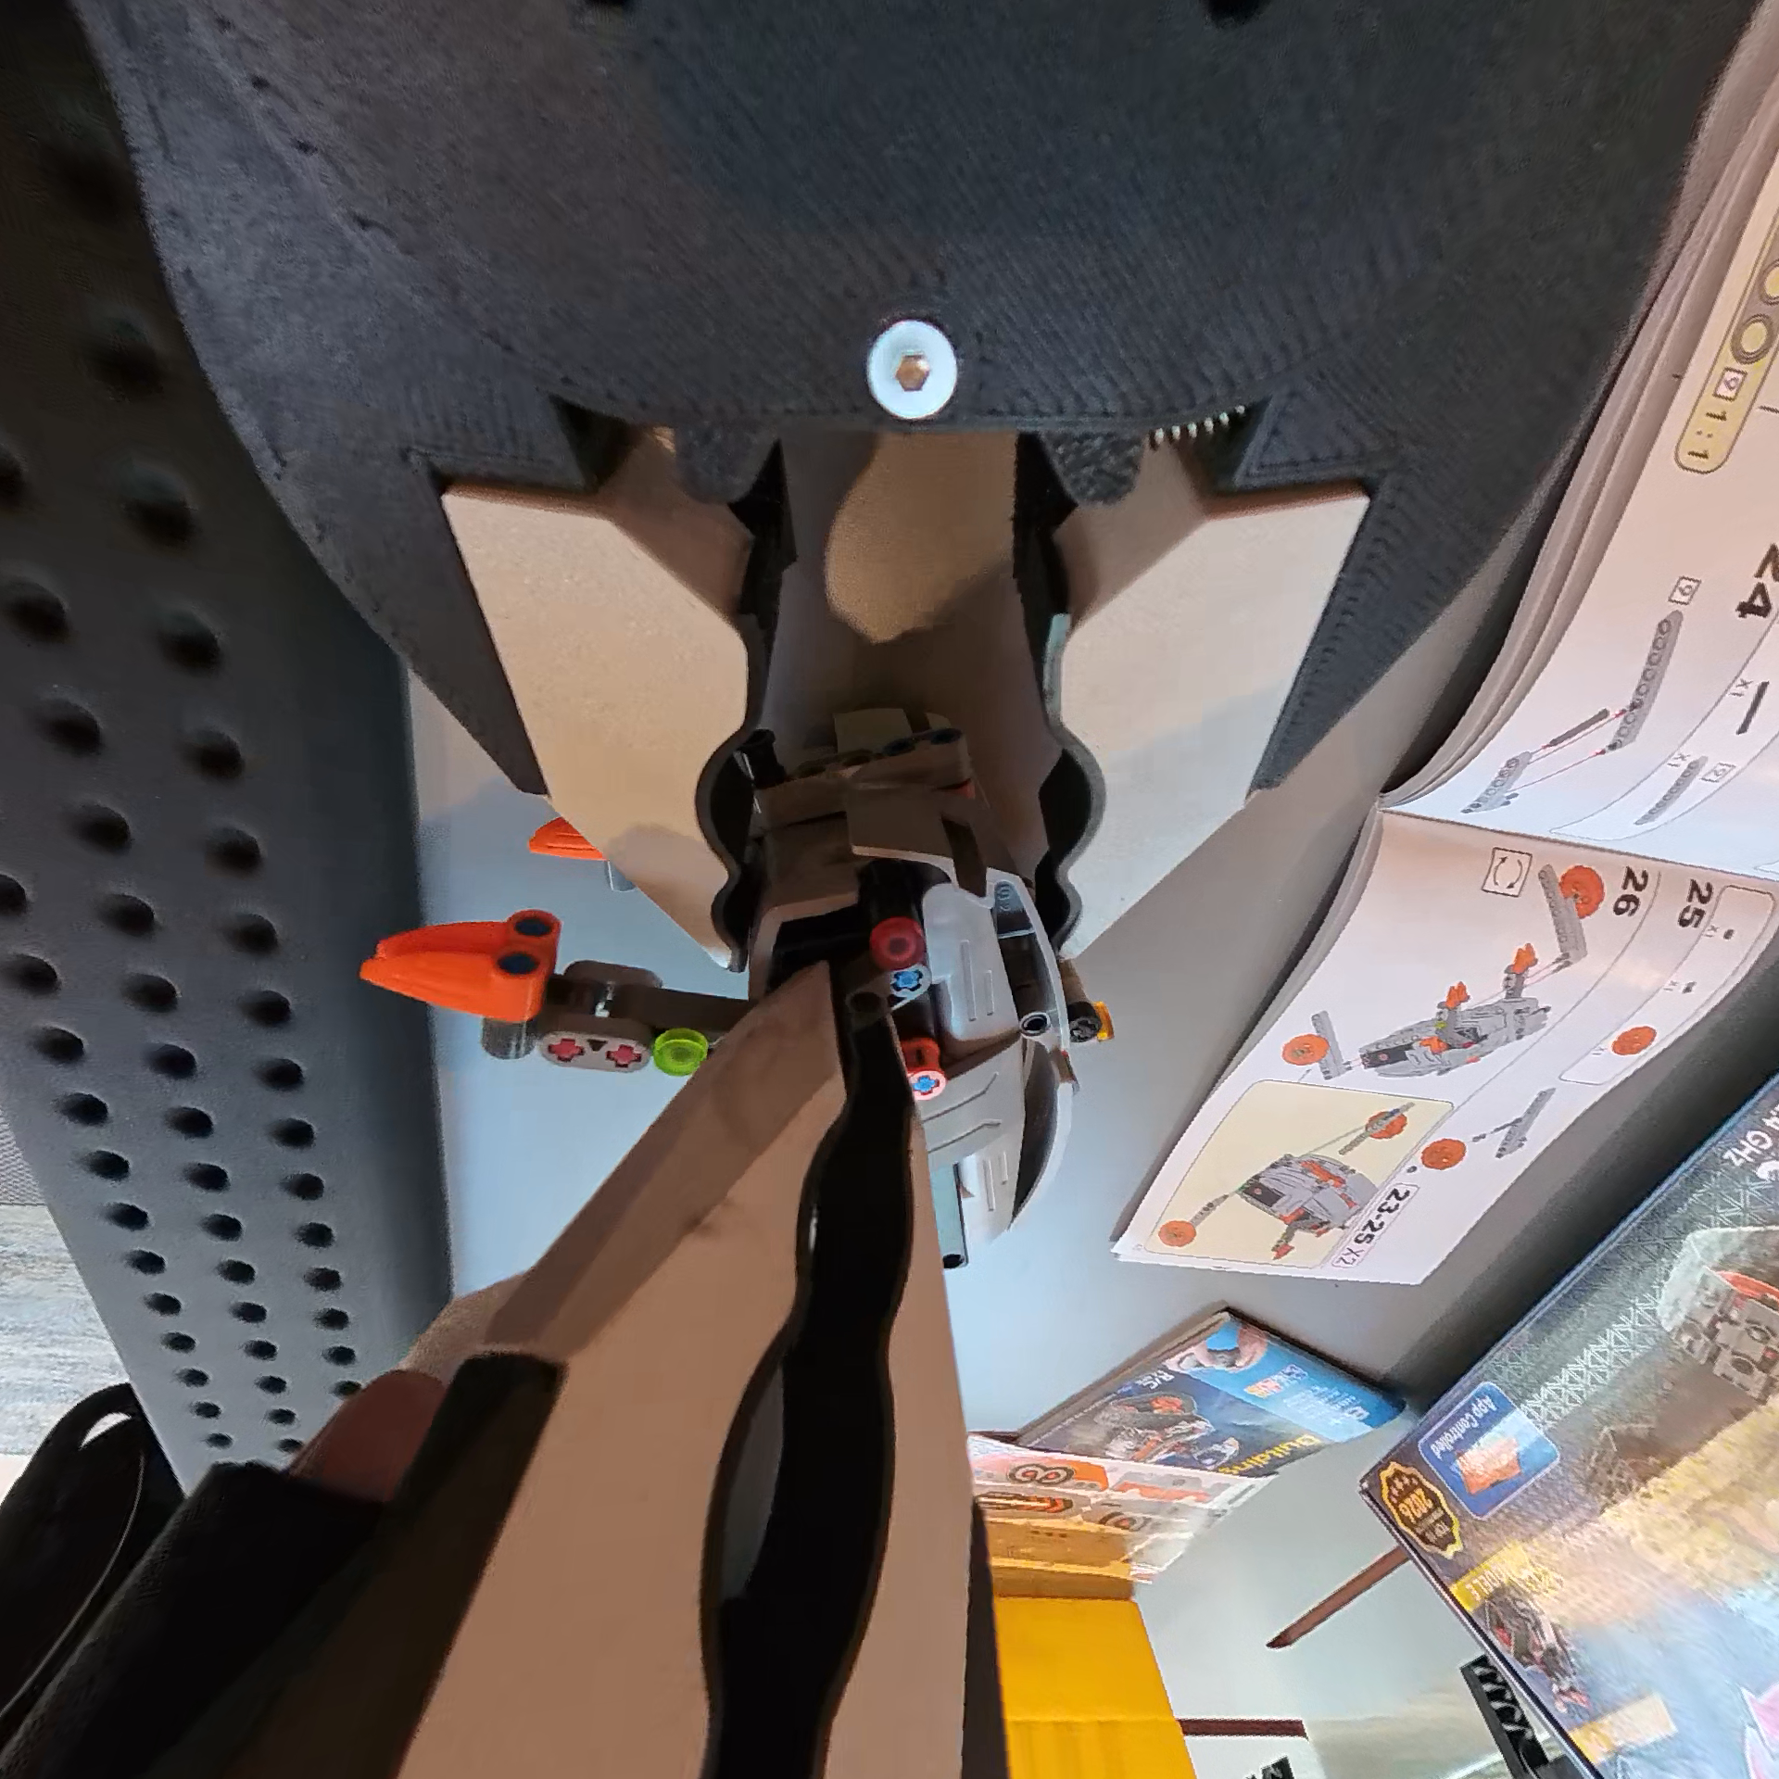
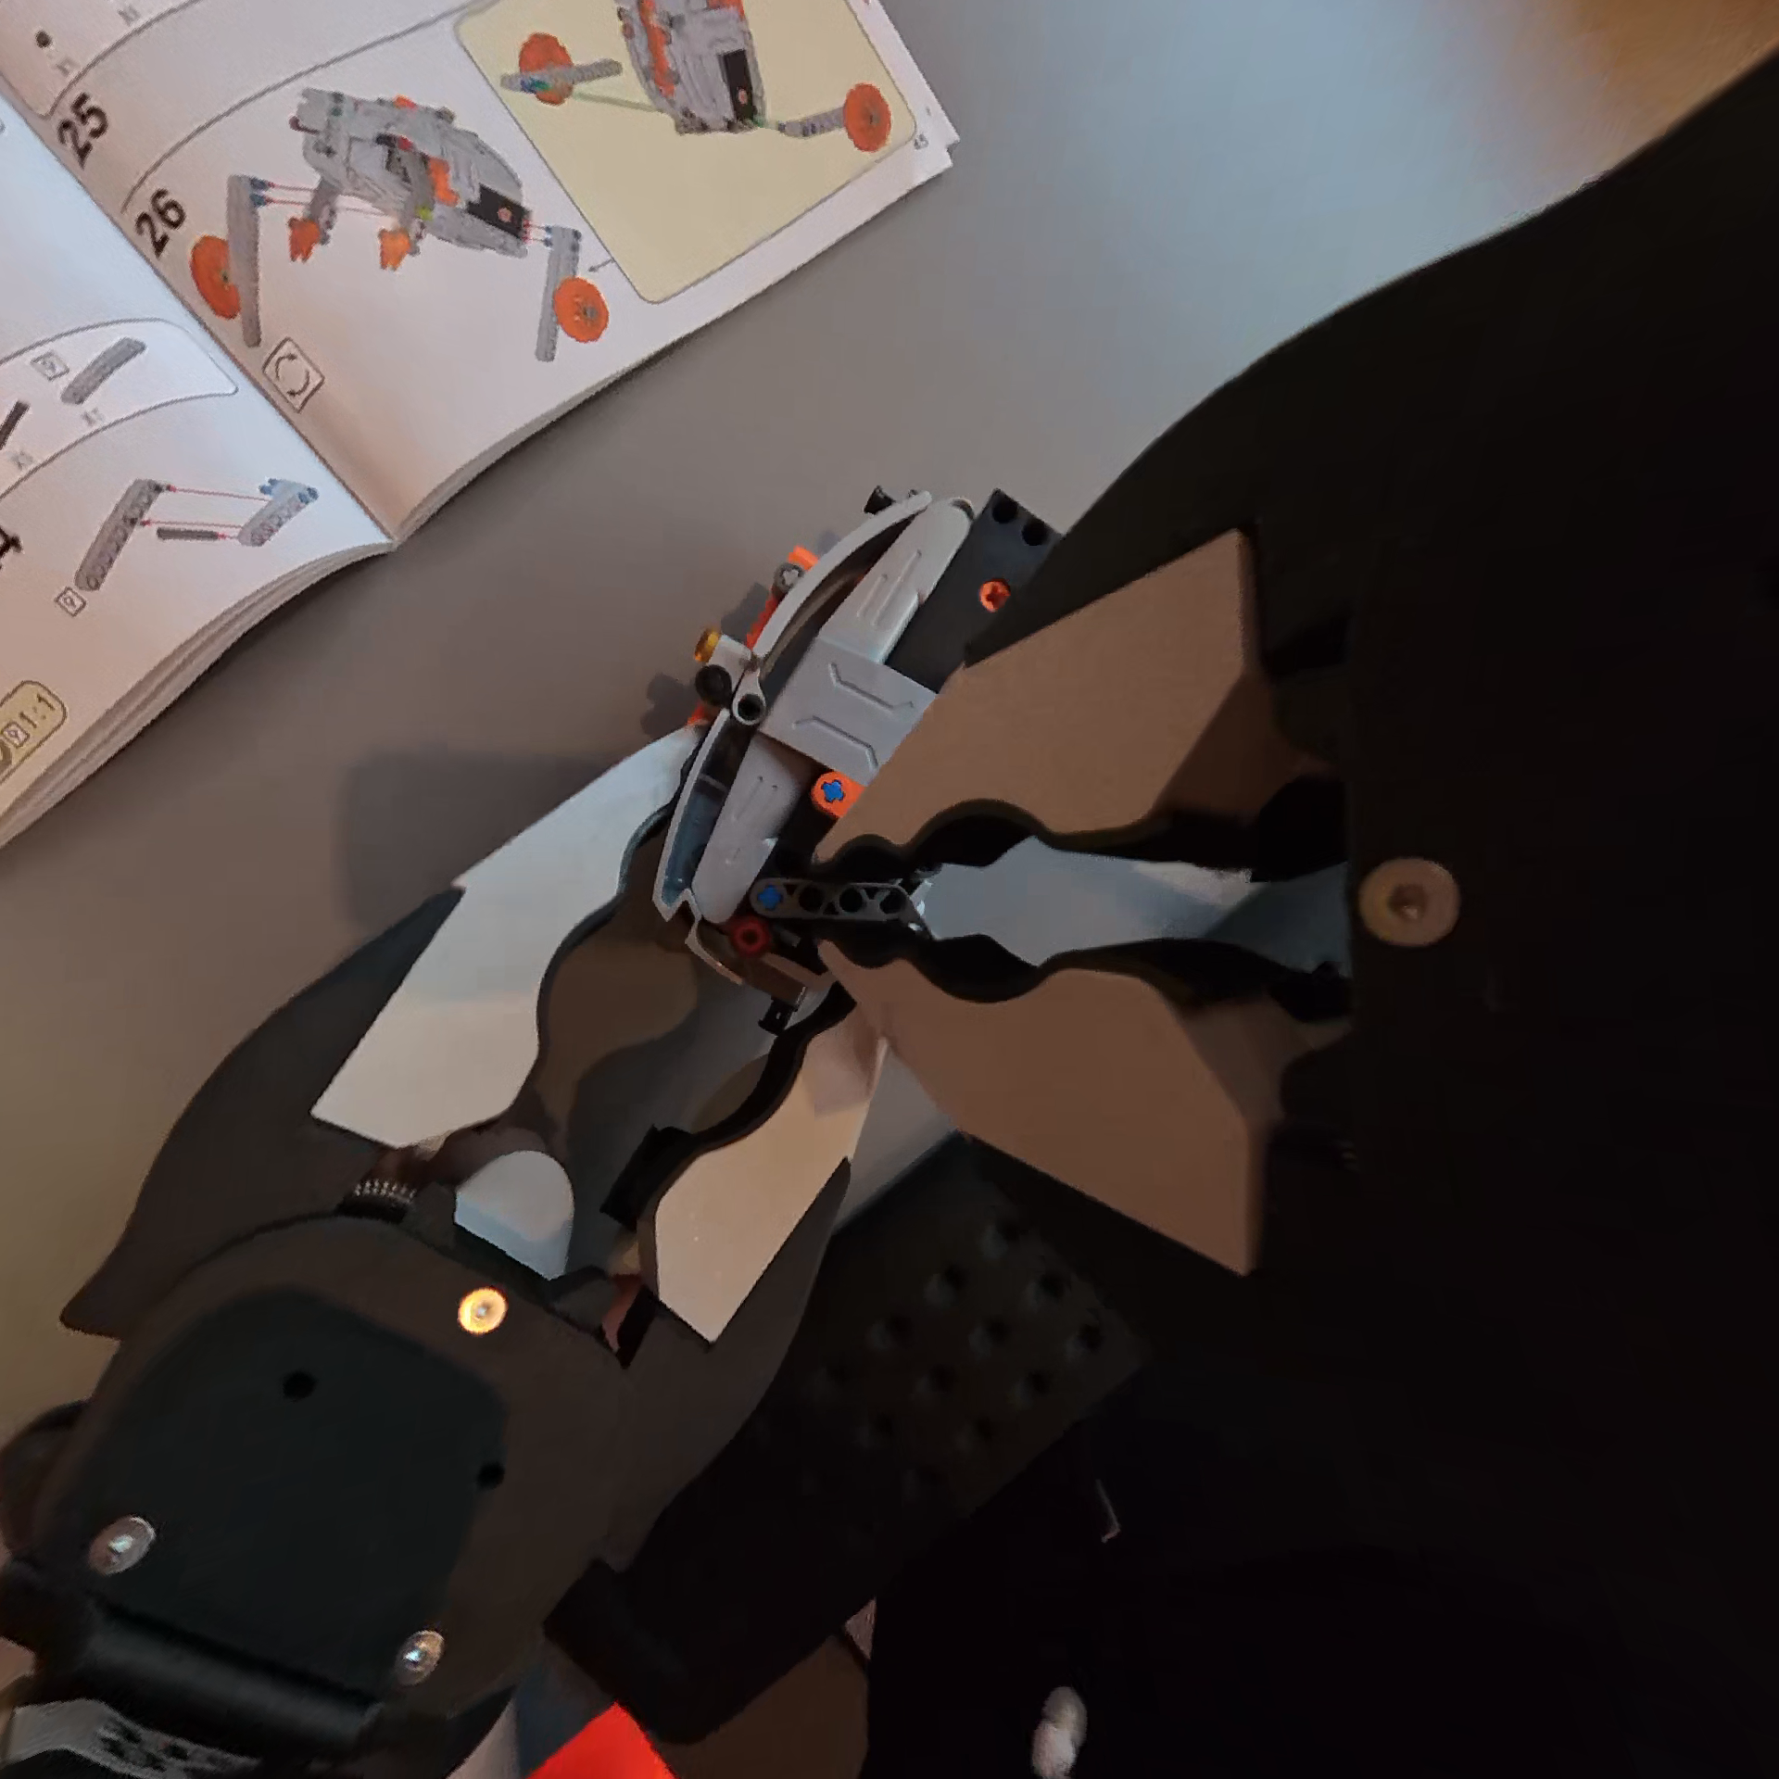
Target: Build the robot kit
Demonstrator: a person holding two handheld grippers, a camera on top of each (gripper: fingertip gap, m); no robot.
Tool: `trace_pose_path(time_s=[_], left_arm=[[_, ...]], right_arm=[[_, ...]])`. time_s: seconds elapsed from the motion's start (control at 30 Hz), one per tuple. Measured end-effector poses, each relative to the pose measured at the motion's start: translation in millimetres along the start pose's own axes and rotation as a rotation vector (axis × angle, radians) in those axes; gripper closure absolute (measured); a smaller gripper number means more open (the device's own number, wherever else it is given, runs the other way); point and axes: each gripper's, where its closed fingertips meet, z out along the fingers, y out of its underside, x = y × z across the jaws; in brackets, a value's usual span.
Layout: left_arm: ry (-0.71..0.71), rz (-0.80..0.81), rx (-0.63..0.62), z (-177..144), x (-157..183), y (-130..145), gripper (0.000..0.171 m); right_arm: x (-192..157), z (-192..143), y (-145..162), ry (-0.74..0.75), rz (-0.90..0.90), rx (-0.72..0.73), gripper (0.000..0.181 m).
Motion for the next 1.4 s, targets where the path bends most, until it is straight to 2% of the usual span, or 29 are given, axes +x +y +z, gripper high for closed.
trace_pose_path(time_s=[0.13,0.3,0.47,0.53,0.6,0.73,1.07,1.17,1.27,1.4], left_arm=[[0.014,0.024,0.002,0.0,3.2,-0.4,0.113],[0.017,0.028,0.002,0.0,3.3,-0.2,0.113],[0.018,0.033,0.004,0.0,3.5,-0.4,0.113],[0.021,0.029,0.004,-0.2,3.4,-0.3,0.113],[0.023,0.027,0.004,-0.2,3.3,-0.3,0.113],[0.021,0.030,0.004,-0.2,3.4,-0.3,0.113],[0.015,0.043,0.006,-1.6,3.0,-1.7,0.114],[-0.001,0.030,0.006,-9.1,-2.8,-5.4,0.114],[0.035,-0.054,-0.024,-20.2,-6.4,-6.5,0.114],[0.055,-0.116,-0.130,-25.8,-13.9,-7.4,0.114]], right_arm=[[0.7,-0.4,1.3,-0.027,-0.237,-0.017,0.174],[-0.4,-0.1,1.7,-0.119,-0.346,-0.010,0.173],[3.9,-2.4,-2.0,-0.100,-0.344,0.017,0.162],[2.1,-5.8,-6.7,-0.136,-0.314,0.068,0.166],[3.4,-7.2,-12.0,-0.153,-0.281,0.115,0.181],[-3.5,-7.2,-13.9,-0.234,-0.229,0.129,0.181],[-1.1,-7.2,-12.3,-0.170,-0.312,0.117,0.181],[-2.7,-21.7,-12.4,-0.161,-0.401,0.246,0.160],[1.9,-40.1,-8.7,-0.103,-0.434,0.451,0.153],[6.1,-64.8,8.6,-0.004,-0.402,0.719,0.139]])
